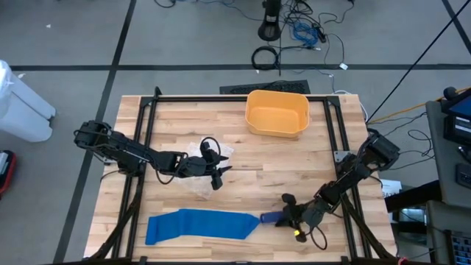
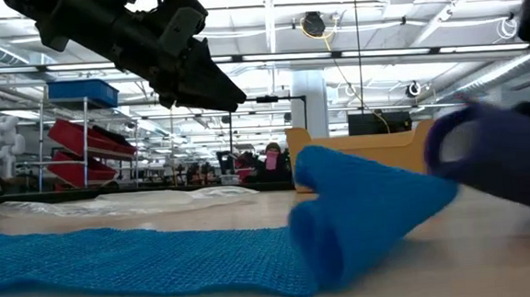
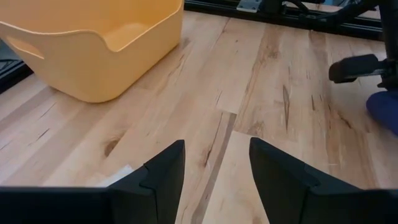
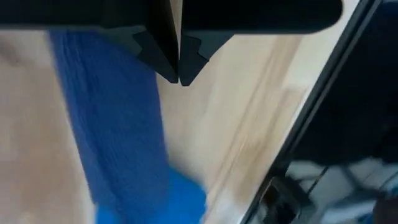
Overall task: Roll bandage
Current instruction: Roll the dark blue bandage
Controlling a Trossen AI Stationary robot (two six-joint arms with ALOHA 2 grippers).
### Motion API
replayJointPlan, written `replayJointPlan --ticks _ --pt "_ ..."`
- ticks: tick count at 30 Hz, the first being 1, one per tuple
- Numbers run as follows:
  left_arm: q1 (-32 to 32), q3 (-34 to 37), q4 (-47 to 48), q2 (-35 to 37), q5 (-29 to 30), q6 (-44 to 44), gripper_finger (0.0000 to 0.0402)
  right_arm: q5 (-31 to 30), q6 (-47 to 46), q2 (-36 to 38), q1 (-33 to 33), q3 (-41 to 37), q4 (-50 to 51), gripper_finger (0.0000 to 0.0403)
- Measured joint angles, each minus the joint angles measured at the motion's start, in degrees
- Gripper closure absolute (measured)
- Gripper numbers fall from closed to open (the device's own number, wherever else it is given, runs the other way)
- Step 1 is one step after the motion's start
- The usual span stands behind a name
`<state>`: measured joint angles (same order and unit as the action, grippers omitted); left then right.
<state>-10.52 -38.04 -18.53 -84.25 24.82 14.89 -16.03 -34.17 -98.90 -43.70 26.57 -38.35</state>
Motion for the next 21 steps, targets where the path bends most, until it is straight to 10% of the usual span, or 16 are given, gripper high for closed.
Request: replayJointPlan --ticks 21 --pt "0.0 0.0 0.0 0.0 0.0 0.4 0.0217 4.0 5.3 5.0 0.7 1.3 -2.5 0.0403"
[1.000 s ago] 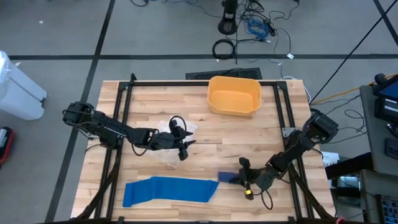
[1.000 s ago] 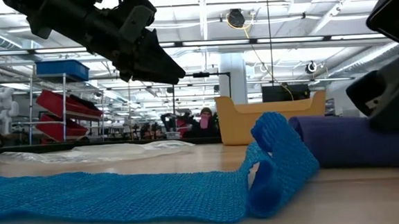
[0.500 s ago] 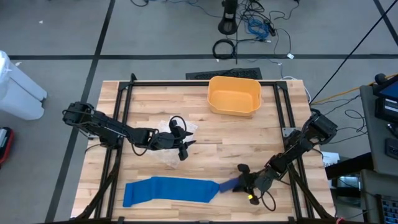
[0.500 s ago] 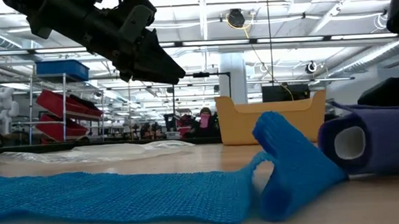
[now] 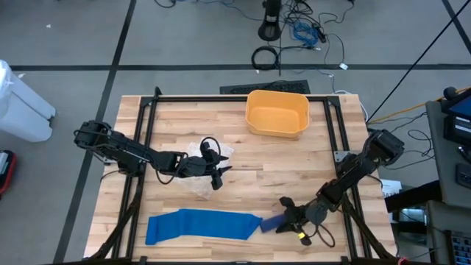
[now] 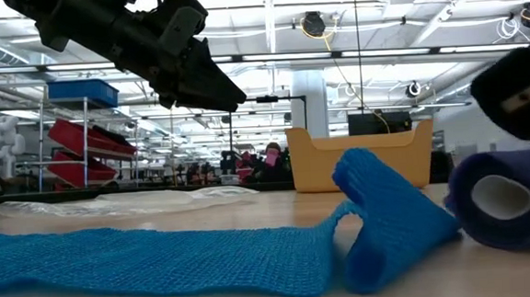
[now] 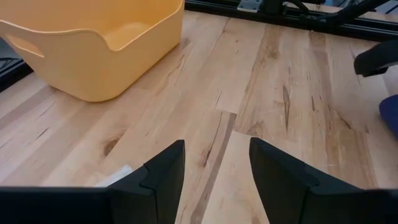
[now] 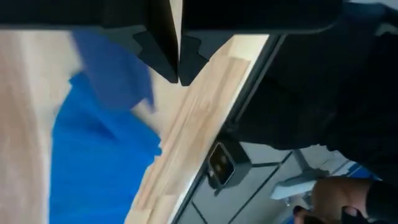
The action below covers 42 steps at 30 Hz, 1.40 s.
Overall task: Roll bandage
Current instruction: Roll the dark blue bandage
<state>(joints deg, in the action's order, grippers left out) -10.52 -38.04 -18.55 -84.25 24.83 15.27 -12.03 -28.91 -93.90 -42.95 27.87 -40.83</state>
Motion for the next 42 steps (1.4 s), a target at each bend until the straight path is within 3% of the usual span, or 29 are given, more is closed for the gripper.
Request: replayJointPlan --ticks 4,25,29,37,42 --pt "-0.1 0.0 0.0 0.0 0.0 0.8 0.0217 -0.1 -1.1 -1.4 1.8 0.0 5.2 0.0403" --pt "-0.2 0.0 0.0 0.0 -0.6 0.9 0.0217 -2.2 0.0 -1.5 7.1 0.1 9.3 0.0403" --pt "-0.2 0.0 0.0 0.0 -0.6 0.7 0.0217 -2.0 1.6 1.2 8.2 -0.1 11.7 0.0403" --pt "-0.1 0.0 0.0 0.0 -0.6 0.5 0.0217 -7.4 3.6 12.6 9.2 -0.1 21.2 0.0403" --pt "-0.1 0.0 0.0 0.0 -0.6 0.5 0.0217 0.5 5.8 15.0 7.1 -0.1 18.6 0.0403"
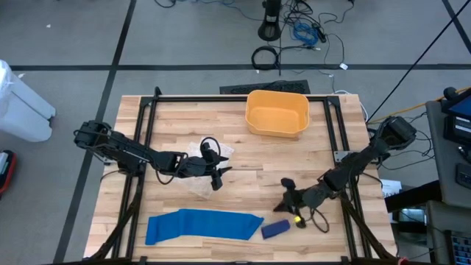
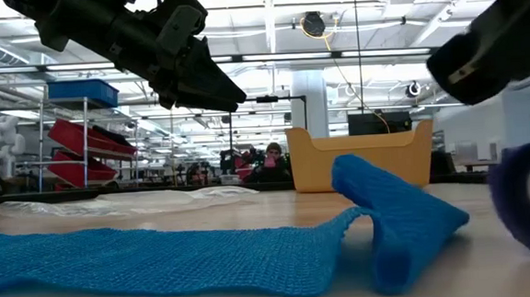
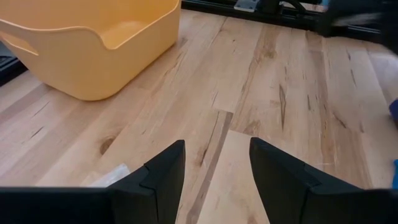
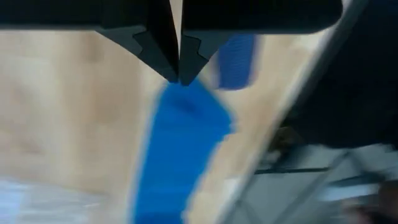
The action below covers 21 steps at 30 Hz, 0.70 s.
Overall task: Roll bandage
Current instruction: Roll the dark blue bandage
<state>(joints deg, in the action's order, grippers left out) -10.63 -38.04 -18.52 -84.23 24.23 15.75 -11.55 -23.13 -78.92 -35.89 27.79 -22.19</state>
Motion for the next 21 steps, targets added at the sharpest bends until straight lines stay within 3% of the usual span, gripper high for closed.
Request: replayJointPlan --ticks 10,21 --pt "0.0 0.0 0.0 0.0 0.0 0.3 0.0217 13.7 -1.9 -13.7 -2.1 1.0 -8.9 0.0403" --pt "0.0 0.0 0.0 0.0 0.0 0.4 0.0217 17.6 0.6 -18.8 -2.1 9.4 1.1 0.0403"
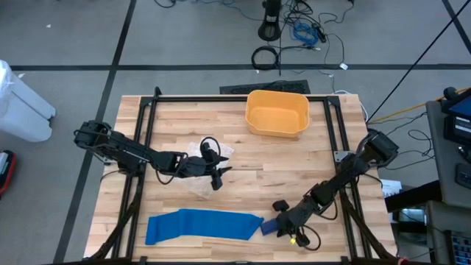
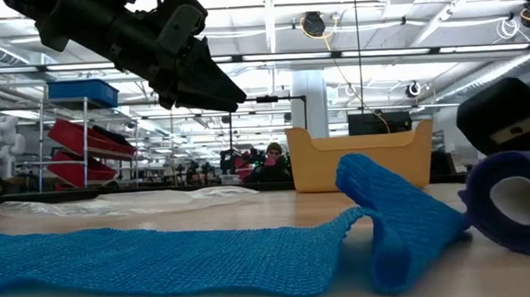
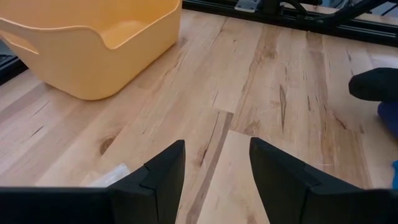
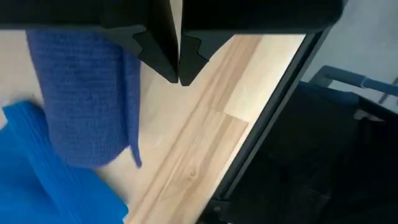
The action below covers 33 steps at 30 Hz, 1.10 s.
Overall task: Roll bandage
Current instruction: Roll the dark blue bandage
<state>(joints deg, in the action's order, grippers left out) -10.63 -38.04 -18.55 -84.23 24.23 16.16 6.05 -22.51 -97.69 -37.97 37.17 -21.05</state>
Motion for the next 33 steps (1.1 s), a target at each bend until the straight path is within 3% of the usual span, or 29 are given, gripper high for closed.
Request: replayJointPlan --ticks 22,33 --pt "0.0 0.0 0.0 0.0 0.0 -0.1 0.0217 -0.1 2.8 0.3 10.0 0.2 4.6 0.0402" --pt "0.0 0.0 0.0 0.0 0.0 -0.1 0.0217 -2.5 3.2 7.0 11.9 0.0 13.2 0.0403"
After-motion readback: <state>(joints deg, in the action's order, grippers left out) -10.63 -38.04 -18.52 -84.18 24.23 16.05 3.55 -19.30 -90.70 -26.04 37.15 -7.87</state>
